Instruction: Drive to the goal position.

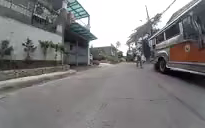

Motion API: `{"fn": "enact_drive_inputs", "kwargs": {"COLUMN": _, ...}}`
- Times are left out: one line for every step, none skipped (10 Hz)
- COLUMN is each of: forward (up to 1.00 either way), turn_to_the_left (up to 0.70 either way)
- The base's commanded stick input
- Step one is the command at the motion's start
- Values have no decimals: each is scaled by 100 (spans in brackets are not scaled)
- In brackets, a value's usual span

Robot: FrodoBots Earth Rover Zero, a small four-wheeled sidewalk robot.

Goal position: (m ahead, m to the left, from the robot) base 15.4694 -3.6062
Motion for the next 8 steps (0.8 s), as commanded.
{"fn": "enact_drive_inputs", "kwargs": {"forward": 100, "turn_to_the_left": -16}}
{"fn": "enact_drive_inputs", "kwargs": {"forward": 100, "turn_to_the_left": -16}}
{"fn": "enact_drive_inputs", "kwargs": {"forward": 100, "turn_to_the_left": -16}}
{"fn": "enact_drive_inputs", "kwargs": {"forward": 100, "turn_to_the_left": -16}}
{"fn": "enact_drive_inputs", "kwargs": {"forward": 100, "turn_to_the_left": 0}}
{"fn": "enact_drive_inputs", "kwargs": {"forward": 100, "turn_to_the_left": 21}}
{"fn": "enact_drive_inputs", "kwargs": {"forward": 100, "turn_to_the_left": 24}}
{"fn": "enact_drive_inputs", "kwargs": {"forward": 86, "turn_to_the_left": 24}}
